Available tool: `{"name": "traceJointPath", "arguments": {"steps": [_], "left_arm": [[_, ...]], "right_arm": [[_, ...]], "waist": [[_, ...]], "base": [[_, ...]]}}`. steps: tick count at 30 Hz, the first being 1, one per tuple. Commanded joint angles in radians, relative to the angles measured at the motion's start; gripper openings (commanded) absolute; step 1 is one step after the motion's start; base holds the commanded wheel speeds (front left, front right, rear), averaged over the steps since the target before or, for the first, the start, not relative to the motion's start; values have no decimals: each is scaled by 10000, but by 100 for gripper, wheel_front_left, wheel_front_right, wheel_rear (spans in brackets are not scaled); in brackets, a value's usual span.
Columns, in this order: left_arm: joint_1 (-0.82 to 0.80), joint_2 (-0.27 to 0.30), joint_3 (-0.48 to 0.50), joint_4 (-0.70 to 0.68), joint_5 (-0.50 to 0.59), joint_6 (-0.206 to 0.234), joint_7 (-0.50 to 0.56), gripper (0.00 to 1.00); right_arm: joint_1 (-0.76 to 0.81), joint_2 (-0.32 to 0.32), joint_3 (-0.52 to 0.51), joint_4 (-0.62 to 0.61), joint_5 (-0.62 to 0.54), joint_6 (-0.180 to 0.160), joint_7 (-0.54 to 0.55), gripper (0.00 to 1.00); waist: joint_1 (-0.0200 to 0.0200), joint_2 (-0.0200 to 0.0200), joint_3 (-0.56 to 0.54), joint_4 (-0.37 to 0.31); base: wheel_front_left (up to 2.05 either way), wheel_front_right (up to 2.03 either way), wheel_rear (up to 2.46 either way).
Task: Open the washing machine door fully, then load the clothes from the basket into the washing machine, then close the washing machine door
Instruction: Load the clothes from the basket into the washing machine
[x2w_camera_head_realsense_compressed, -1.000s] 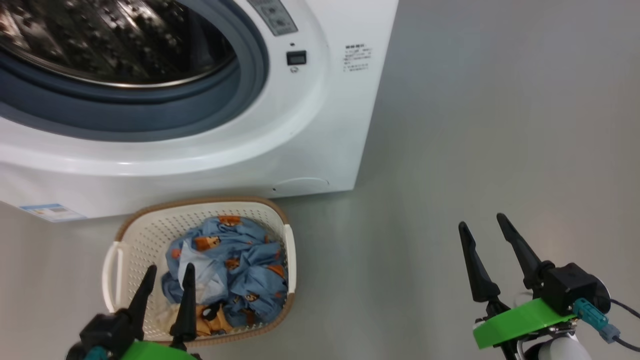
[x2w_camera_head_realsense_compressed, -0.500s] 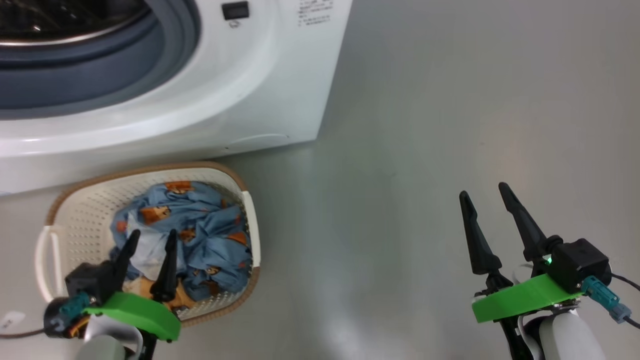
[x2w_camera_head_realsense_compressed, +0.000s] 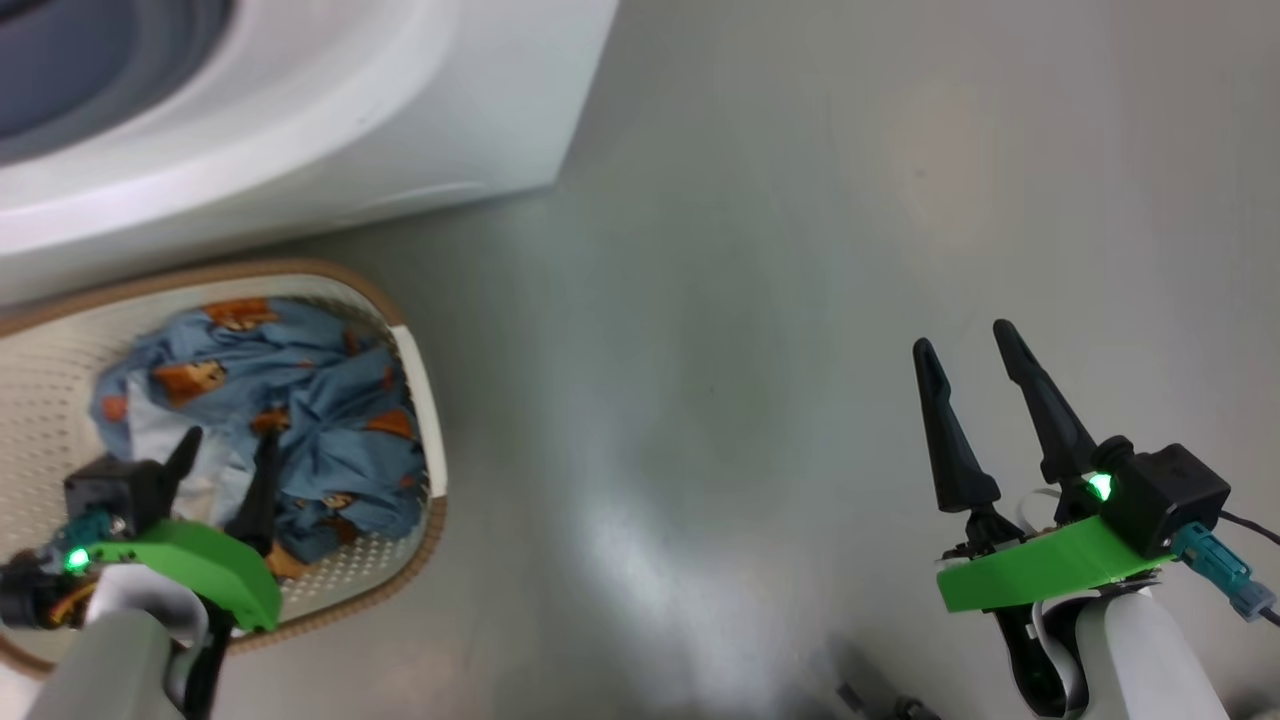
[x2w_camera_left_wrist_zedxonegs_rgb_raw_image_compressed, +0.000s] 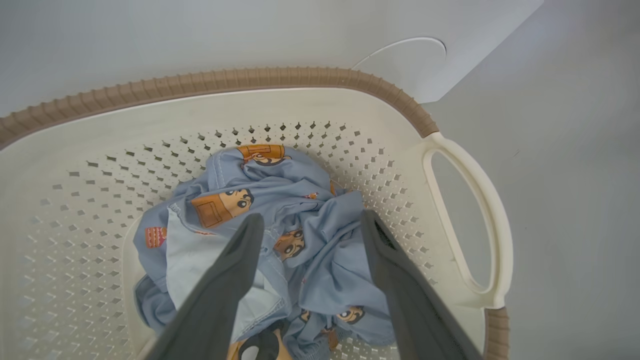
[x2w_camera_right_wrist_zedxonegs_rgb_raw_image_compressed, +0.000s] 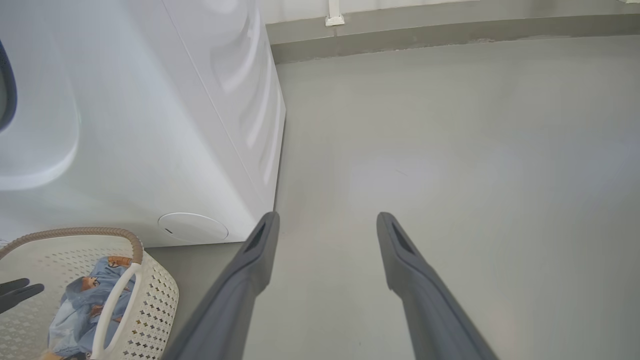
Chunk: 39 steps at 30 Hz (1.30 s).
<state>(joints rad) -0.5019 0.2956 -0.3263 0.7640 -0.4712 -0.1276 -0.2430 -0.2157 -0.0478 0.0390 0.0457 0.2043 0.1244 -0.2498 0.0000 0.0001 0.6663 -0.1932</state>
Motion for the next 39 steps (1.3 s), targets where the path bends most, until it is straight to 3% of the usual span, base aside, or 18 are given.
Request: {"name": "traceJointPath", "arguments": {"steps": [1,17,35,36,37,39], "left_arm": [[-244,519,66,195,-105,-30,64,100],[-2267,1608,-1318,1529,-157,-30,773,100],[-3794,1639,-1784,2855,237,439,1726,100],[-3846,1583,-1825,3035,225,459,1861,43],[-3848,1552,-1844,3112,215,457,1903,0],[-3829,1471,-1870,3210,180,440,1864,0]], "right_arm": [[5,-24,250,-257,193,63,-120,100],[-217,-24,304,-626,418,63,-120,100],[-347,-24,408,-785,549,63,-120,100],[-350,-24,417,-747,567,63,-120,100],[-357,-24,421,-720,576,63,-120,100],[-376,-24,417,-680,600,63,-120,100]], "waist": [[0,-1,692,-427],[0,-1,2243,-654],[0,-1,2978,-822],[0,-1,2944,-832],[0,-1,2905,-834],[0,-1,2786,-823]], "base": [[0,0,0],[0,0,0],[0,0,0],[0,0,0],[0,0,0],[0,0,0]]}}
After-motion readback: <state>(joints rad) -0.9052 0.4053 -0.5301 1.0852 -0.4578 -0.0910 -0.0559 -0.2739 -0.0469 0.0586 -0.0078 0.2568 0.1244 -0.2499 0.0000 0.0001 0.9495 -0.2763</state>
